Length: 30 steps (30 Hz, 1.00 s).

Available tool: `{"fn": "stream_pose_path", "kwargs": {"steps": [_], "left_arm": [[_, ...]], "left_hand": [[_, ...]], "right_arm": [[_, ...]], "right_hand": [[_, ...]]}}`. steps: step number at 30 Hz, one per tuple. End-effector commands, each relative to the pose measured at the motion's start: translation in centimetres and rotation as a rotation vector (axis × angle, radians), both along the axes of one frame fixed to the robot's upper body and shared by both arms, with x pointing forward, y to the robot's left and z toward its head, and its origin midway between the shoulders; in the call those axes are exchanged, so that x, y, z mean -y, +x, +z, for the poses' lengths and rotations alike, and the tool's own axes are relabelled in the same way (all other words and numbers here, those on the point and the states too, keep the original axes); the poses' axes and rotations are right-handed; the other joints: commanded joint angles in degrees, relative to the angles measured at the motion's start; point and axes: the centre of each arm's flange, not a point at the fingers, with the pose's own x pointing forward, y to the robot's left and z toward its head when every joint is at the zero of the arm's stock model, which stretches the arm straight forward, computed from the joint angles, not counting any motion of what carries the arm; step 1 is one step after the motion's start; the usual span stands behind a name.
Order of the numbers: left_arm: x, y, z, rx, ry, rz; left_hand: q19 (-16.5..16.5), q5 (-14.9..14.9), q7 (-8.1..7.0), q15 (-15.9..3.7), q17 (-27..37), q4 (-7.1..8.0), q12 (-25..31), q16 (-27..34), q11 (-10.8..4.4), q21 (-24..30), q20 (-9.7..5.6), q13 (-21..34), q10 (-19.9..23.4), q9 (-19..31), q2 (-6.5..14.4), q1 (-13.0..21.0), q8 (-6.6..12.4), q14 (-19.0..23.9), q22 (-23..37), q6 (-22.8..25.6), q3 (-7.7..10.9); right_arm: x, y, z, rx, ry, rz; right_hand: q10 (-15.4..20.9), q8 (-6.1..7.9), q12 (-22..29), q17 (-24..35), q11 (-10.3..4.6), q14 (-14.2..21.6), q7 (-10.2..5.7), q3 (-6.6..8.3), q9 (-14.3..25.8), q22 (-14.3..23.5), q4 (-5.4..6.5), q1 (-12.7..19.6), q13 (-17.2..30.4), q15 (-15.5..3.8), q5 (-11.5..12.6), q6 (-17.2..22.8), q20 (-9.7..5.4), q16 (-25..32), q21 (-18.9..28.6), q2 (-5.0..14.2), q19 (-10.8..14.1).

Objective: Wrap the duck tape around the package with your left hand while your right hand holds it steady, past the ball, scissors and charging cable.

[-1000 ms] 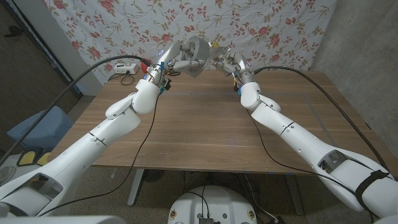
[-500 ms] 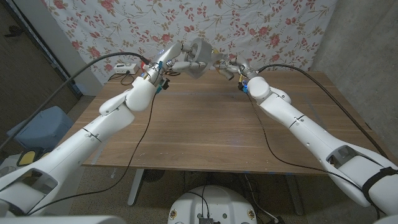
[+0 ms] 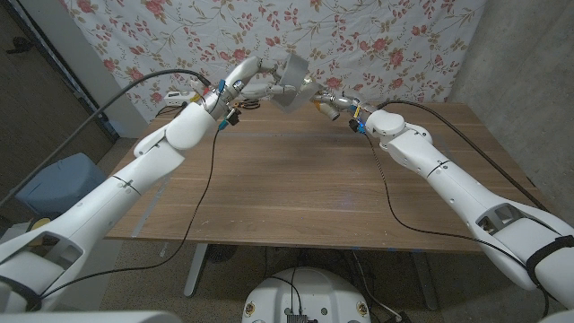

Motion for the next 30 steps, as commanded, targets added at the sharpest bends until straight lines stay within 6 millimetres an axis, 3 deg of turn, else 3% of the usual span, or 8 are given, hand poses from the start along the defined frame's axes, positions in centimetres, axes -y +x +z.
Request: {"fn": "stream_pose_path", "kwargs": {"steps": [1,11,17,24,30], "left_arm": [[-0.6,0.0,-0.6,0.019,-0.096,0.004],[-2.9,1.1,-0.9,-0.088,-0.121,-0.156],[-4.3,0.9,-1.9,-0.066,-0.127,-0.079],[-6.2,0.6,-1.6,-0.09,-0.058,0.041],[-6.4,1.9,-1.6,-0.141,-0.003,0.173]], "left_hand": [[0.4,0.6,-1.72,-9.44,0.3,-0.18,-0.5,0.0,-1.28,0.5,-0.12,-0.4,1.0,-0.6,11.3,12.2,0.07,0.4,0.1,2.8,0.12],[0.3,1.3,-2.35,-9.2,0.4,0.31,-0.9,-0.5,-1.28,0.4,0.03,-0.4,1.2,-0.5,10.9,11.9,-0.08,0.0,0.1,2.1,-0.65],[0.3,1.7,-2.76,-9.15,0.5,0.76,-1.0,-0.6,-1.28,0.5,-0.04,0.0,1.0,-0.3,11.1,11.6,0.02,0.1,0.2,1.9,-0.97],[-0.4,2.8,-3.1,-9.26,1.0,1.45,-1.2,-1.0,-1.36,0.5,0.02,1.1,-1.0,0.7,12.3,11.9,0.22,-0.3,0.4,0.5,-1.12],[-0.7,3.4,-3.01,-9.35,1.5,1.56,-0.9,-0.9,-1.32,0.5,0.07,1.8,-1.2,1.3,12.8,12.5,0.71,0.2,0.5,0.5,-1.14]], "right_arm": [[0.4,0.0,-0.1,0.025,0.09,0.036],[1.2,-0.1,-0.5,0.075,0.215,0.005],[1.8,-0.1,-0.7,0.1,0.332,-0.002],[2.5,0.3,-1.0,0.096,0.443,0.054],[2.6,0.5,-1.0,0.092,0.538,0.154]], "right_hand": [[19.0,-0.17,0.2,0.2,-6.86,4.4,-4.68,-0.16,0.0,0.1,-0.1,18.6,0.5,-5.22,-0.3,16.8,-0.18,0.5,0.6,18.33,-0.1],[19.3,-0.18,0.0,-0.2,-6.78,4.4,-4.74,-0.21,0.2,0.1,0.01,18.7,0.2,-5.24,-0.6,16.7,-0.14,0.8,1.0,18.45,-0.3],[19.4,-0.23,0.0,-0.7,-6.92,4.5,-4.78,-0.25,0.1,0.1,0.11,18.7,0.1,-5.43,-0.9,16.8,-0.23,1.0,1.4,18.45,-0.4],[19.7,-0.19,0.2,-1.0,-7.05,4.9,-4.78,-0.19,0.1,0.0,0.1,18.9,0.3,-5.57,-1.2,17.0,-0.14,1.5,2.0,18.42,-0.3],[20.4,-0.15,0.4,-1.0,-7.24,5.7,-4.4,0.18,-0.1,-0.1,-0.2,19.4,0.2,-5.57,-1.3,17.5,-0.1,2.0,2.9,18.29,0.9]]}}
